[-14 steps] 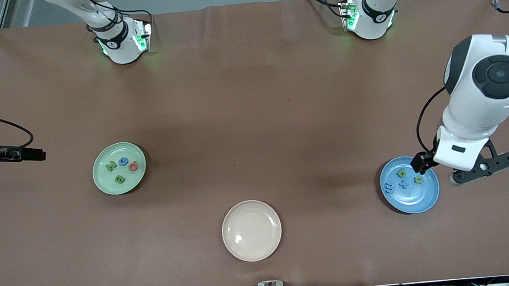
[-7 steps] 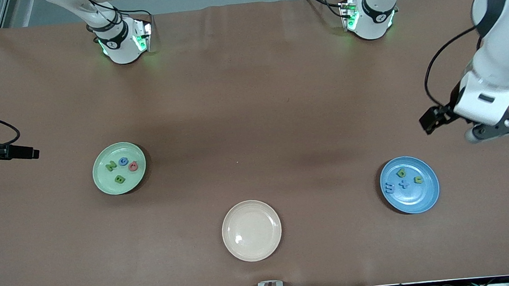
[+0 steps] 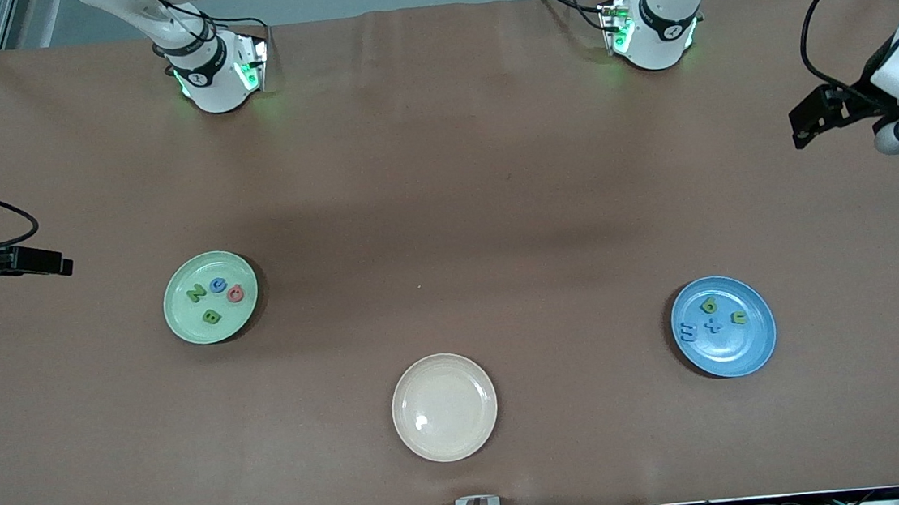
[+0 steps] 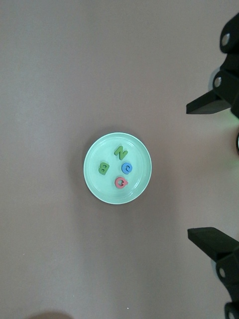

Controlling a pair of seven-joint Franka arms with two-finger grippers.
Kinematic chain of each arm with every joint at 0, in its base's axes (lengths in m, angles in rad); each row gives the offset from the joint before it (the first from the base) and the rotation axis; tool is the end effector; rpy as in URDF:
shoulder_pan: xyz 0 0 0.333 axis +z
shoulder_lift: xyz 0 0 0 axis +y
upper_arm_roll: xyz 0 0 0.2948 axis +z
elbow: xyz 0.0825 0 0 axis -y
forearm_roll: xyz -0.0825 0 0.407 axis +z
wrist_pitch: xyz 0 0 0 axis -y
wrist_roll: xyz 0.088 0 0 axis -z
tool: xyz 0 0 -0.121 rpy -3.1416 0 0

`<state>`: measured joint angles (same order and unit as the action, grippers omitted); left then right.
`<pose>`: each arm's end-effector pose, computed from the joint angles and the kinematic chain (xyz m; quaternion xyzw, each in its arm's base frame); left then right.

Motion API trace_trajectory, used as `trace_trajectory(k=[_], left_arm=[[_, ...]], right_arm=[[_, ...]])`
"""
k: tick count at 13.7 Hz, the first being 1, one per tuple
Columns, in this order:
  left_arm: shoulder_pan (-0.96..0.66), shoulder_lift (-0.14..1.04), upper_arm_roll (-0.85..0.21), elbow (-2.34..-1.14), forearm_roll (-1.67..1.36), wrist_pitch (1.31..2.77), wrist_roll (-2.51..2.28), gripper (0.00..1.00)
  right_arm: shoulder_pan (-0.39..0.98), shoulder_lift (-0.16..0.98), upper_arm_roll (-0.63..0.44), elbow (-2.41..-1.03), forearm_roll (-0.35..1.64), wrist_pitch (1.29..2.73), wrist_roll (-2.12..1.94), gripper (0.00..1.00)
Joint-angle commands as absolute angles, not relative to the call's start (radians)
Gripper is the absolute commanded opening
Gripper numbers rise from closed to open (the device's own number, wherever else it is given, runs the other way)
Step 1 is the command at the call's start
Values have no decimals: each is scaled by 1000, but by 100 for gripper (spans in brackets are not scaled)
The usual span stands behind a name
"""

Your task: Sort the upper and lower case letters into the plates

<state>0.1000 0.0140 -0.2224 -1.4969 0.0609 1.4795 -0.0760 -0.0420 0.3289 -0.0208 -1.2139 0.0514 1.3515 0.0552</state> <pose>0.5688 -0.0612 0.6100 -0.9992 0.0209 0.0126 0.0302 0.6405 -0.0311 0.5439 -0.9937 0.0553 0.0954 0.0225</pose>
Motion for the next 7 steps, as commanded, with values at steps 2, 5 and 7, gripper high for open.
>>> trace_trajectory(k=[2, 5, 7], left_arm=[[34, -110, -127, -1630, -29, 1482, -25, 100], [-15, -149, -81, -1672, -29, 1483, -31, 100], [-6, -155, -81, -1683, -25, 1485, -31, 100]], right_arm=[[-19, 197, -23, -1389, 23, 1439, 45, 100], [0, 130, -26, -1491, 9, 1503, 44, 100], [0, 118, -26, -1496, 8, 1499, 44, 100]])
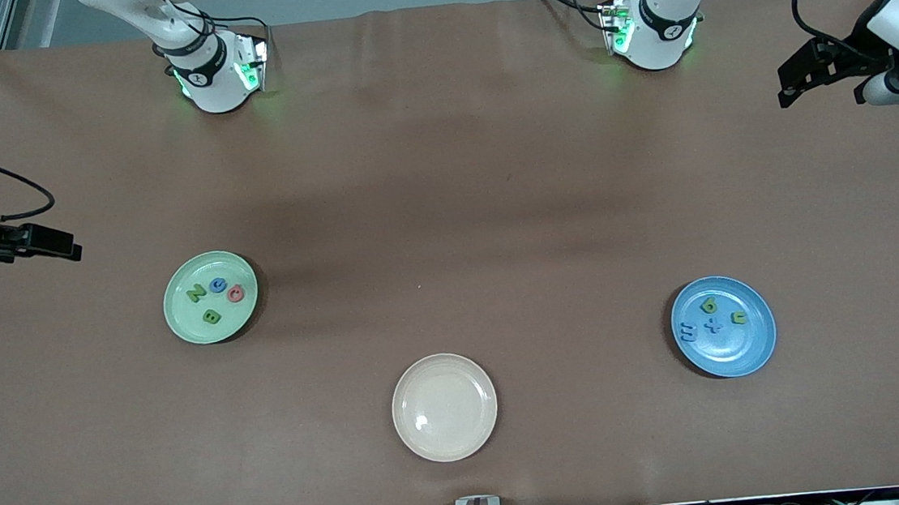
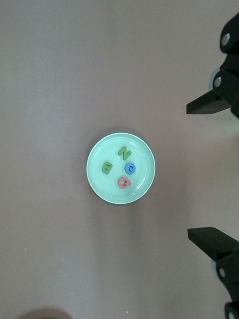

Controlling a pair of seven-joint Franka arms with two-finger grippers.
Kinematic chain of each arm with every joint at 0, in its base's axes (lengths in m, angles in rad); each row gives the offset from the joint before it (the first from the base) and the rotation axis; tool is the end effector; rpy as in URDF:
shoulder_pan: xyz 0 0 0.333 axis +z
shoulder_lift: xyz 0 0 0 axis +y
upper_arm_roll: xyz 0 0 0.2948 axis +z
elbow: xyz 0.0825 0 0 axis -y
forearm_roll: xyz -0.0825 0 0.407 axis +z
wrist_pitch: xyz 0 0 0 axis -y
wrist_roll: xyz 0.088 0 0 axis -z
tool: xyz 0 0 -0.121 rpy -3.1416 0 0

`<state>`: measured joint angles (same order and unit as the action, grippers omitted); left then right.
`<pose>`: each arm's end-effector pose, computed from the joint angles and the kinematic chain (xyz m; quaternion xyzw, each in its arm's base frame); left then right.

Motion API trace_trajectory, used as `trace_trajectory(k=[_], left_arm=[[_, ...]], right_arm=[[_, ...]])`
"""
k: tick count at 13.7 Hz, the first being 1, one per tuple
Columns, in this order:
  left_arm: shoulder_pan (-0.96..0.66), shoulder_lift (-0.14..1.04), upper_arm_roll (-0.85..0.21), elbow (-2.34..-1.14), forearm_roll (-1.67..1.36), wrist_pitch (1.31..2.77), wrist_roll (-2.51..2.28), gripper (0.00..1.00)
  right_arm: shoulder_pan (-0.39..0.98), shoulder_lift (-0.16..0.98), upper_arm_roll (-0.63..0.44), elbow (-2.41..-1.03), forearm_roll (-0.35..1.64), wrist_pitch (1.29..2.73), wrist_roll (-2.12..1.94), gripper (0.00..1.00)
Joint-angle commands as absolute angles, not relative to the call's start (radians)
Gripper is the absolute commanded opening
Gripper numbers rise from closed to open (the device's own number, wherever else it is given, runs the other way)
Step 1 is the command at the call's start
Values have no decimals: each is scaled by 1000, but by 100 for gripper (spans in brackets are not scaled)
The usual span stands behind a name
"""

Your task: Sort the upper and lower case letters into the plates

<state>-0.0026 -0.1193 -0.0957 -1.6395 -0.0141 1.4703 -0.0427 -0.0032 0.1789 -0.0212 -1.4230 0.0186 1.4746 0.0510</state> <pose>0.5281 -0.0568 0.6129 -0.9993 0.0278 0.0253 0.0004 0.6148 -0.0116 0.5471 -0.9973 0.0373 0.0637 0.0066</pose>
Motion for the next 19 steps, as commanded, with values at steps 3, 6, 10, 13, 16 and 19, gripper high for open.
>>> trace_trajectory(k=[3, 6, 10, 13, 16, 19], left_arm=[[-6, -155, -84, -1683, -18, 1512, -29, 100], [-8, -153, -89, -1680, -15, 1525, -22, 100], [-6, -146, -89, -1671, 0, 1525, -23, 100], [-5, -121, -84, -1641, 0, 1523, -23, 100], [-5, -121, -81, -1634, 0, 1522, -23, 100], [-5, -126, -81, -1632, 2, 1519, -25, 100]], right_arm=[[0, 71, -26, -1514, 9, 1488, 46, 100], [-8, 29, -26, -1548, 9, 1485, 46, 100], [-18, -1, -25, -1552, 11, 1473, 48, 100], [-20, -46, -25, -1598, 20, 1479, 48, 100], [-29, -67, -25, -1614, 25, 1476, 48, 100], [-25, -71, -22, -1612, 23, 1476, 44, 100]])
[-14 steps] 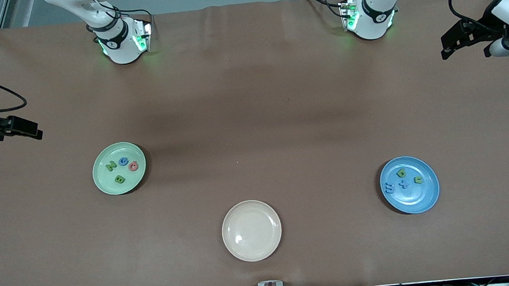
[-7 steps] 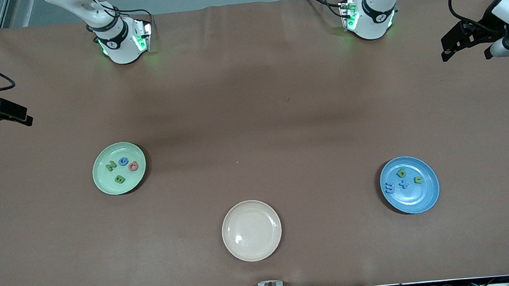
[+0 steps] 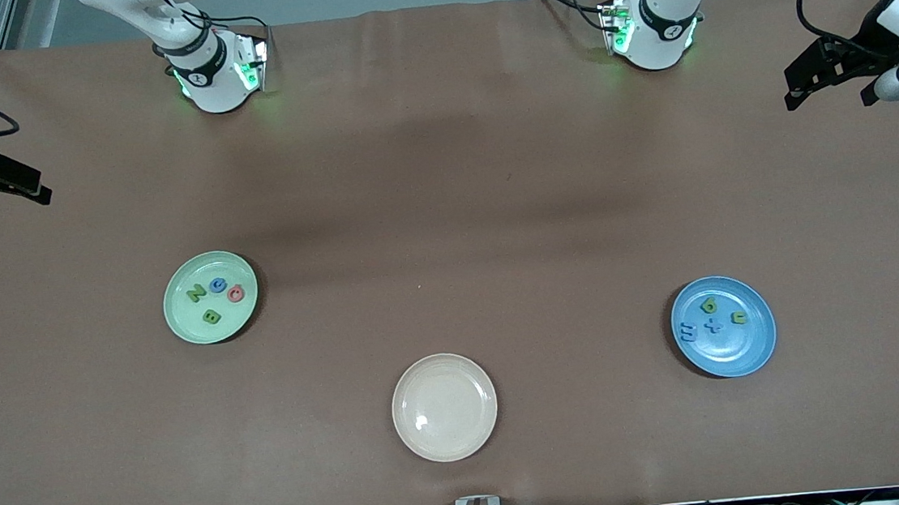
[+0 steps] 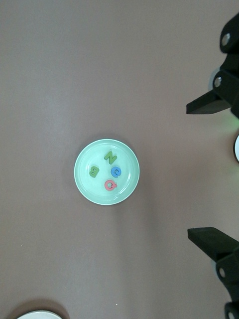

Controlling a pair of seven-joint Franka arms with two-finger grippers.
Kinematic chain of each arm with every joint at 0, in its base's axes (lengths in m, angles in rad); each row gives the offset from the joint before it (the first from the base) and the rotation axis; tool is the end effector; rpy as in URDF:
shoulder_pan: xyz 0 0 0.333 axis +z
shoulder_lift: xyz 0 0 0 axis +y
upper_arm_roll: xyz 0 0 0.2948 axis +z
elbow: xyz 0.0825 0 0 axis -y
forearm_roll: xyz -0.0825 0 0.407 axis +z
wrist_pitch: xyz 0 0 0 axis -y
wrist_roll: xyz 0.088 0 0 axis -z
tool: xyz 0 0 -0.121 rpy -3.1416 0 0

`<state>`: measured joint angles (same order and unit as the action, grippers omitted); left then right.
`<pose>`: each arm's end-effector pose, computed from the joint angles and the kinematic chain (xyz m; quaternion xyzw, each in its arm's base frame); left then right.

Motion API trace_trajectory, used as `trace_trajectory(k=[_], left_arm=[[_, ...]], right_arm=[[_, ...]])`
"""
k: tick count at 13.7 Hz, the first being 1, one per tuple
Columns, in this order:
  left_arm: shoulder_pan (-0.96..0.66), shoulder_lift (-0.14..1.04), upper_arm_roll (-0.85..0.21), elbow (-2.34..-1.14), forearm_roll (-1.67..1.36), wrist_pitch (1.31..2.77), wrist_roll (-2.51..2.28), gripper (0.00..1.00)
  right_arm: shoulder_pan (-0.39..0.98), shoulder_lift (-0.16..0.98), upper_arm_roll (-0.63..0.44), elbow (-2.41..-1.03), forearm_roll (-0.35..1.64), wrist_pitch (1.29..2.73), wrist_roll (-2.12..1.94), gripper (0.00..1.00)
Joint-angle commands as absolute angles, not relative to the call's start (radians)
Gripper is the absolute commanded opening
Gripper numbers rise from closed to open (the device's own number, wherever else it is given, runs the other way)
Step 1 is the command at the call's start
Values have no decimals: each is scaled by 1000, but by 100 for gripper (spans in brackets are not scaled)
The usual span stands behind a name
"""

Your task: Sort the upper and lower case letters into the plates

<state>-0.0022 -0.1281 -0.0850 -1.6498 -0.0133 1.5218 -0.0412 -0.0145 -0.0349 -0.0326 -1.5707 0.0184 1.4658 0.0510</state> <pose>0.5324 -0.0509 0.6170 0.9997 -0.0230 -0.0003 0.0012 0.5548 -0.0241 0.6003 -0.9982 0.0483 0.0350 0.0097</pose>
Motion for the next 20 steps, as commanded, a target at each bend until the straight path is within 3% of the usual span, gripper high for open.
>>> trace_trajectory(k=[1, 20], left_arm=[[-5, -126, -80, -1634, 0, 1517, -23, 100], [-3, -115, -80, -1617, 0, 1528, -43, 100]], right_arm=[[-25, -72, -18, -1612, 25, 1474, 44, 100], [-25, -81, -20, -1614, 26, 1488, -41, 100]])
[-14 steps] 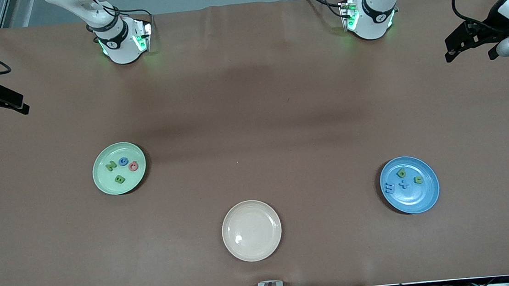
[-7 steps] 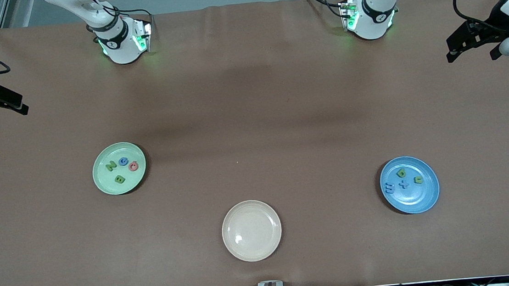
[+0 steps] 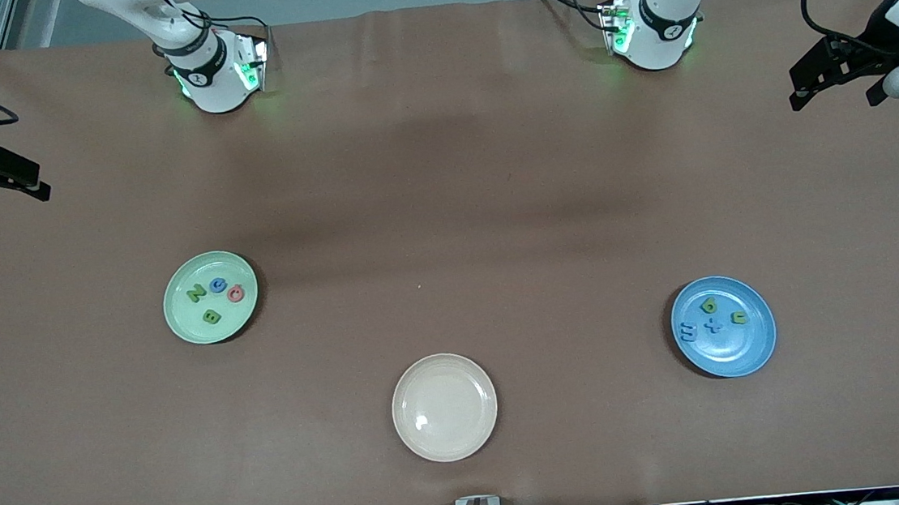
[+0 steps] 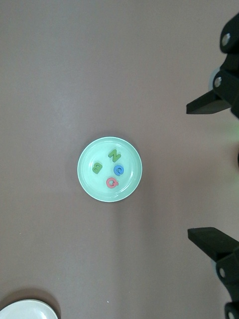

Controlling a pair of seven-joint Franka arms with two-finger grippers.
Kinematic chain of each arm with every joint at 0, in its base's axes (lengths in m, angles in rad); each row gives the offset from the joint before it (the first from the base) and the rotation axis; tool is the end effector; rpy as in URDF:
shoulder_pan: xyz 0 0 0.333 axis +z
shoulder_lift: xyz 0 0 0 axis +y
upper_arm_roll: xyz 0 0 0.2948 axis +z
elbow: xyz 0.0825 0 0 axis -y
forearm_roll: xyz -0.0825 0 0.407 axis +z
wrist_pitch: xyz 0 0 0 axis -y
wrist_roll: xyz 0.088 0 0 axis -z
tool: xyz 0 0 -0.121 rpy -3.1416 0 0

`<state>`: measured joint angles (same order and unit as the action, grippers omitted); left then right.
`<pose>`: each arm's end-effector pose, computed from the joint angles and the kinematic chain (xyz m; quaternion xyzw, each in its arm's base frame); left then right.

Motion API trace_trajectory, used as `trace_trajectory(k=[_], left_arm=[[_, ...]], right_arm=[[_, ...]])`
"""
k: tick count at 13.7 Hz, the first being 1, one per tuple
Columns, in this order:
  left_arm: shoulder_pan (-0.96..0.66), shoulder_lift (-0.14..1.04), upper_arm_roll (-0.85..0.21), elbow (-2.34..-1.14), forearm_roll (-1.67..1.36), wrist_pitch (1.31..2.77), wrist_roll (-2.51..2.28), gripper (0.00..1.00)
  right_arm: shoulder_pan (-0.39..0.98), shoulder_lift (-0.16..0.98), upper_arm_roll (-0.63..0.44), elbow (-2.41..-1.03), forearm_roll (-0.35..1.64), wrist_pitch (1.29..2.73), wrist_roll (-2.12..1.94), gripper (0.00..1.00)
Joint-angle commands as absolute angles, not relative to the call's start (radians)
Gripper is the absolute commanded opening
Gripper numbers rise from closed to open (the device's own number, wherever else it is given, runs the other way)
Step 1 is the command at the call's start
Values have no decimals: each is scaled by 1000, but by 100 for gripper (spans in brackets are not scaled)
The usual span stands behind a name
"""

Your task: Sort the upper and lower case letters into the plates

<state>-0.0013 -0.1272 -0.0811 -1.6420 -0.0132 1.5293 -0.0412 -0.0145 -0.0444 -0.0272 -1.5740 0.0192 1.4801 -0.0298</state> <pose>0.5339 -0.0484 0.6211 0.9998 -0.0206 0.0069 0.0019 0.5541 -0.0210 0.6052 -0.9996 0.0053 0.0244 0.0111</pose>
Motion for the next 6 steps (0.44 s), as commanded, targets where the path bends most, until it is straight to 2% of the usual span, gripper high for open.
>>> trace_trajectory(k=[1, 6], left_arm=[[-3, -115, -80, -1617, 0, 1528, -43, 100], [-2, -114, -80, -1618, -2, 1529, -46, 100]], right_arm=[[-25, -81, -20, -1614, 26, 1488, -40, 100], [-21, -83, -18, -1614, 26, 1485, -26, 100]])
